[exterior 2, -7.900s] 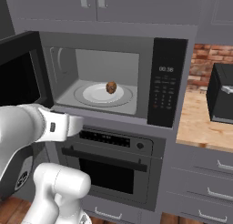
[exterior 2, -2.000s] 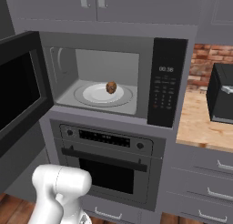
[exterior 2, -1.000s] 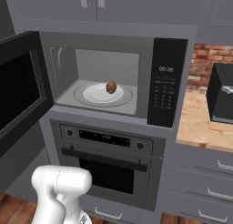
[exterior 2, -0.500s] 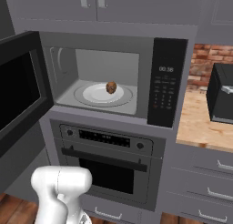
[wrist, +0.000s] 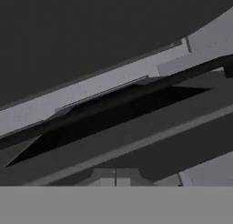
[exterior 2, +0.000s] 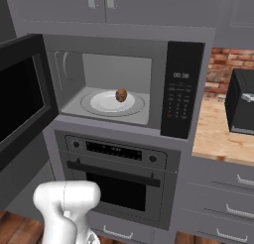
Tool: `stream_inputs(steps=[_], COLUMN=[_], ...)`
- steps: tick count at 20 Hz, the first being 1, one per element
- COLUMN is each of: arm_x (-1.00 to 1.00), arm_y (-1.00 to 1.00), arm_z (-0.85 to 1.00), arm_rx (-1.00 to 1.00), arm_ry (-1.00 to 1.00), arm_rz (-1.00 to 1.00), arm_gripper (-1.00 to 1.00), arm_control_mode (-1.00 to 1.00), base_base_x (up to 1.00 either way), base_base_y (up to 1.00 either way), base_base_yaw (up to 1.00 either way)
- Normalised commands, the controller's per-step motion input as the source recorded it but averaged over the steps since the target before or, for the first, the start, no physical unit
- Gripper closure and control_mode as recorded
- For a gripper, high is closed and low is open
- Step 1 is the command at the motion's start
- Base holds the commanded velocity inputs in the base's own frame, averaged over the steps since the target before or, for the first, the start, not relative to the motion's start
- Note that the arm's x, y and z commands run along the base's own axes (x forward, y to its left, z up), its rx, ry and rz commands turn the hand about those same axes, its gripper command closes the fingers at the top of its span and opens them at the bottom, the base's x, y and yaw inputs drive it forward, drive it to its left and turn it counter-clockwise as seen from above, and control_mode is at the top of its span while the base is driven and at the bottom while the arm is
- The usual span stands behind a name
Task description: Transport the chicken drumstick from the fridge to the microwave and turn on the microwave.
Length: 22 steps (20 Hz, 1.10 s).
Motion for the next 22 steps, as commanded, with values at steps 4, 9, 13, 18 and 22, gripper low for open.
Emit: stream_inputs(steps=[4, 9, 13, 18, 22], arm_x=[0.48, 0.38, 0.31, 0.09, 0.0], arm_y=[0.0, 0.06, 0.06, -0.01, -0.26], arm_z=[-0.5, -0.53, -0.47, -0.16, 0.0], arm_rx=[-0.11, -0.13, -0.12, -0.06, 0.0], arm_ry=[-0.07, -0.07, -0.08, -0.1, -0.02], arm_rz=[0.02, 0.01, 0.0, 0.0, -0.04], arm_gripper=[1.0, 1.0, 1.0, 1.0, 1.0], arm_control_mode=[-1.0, -1.0, -1.0, -1.0, -1.0], base_base_x=[0.0, 0.0, 0.0, 0.0, 0.0], base_base_y=[0.0, 0.0, 0.0, 0.0, 0.0], base_base_yaw=[0.0, 0.0, 0.0, 0.0, 0.0])
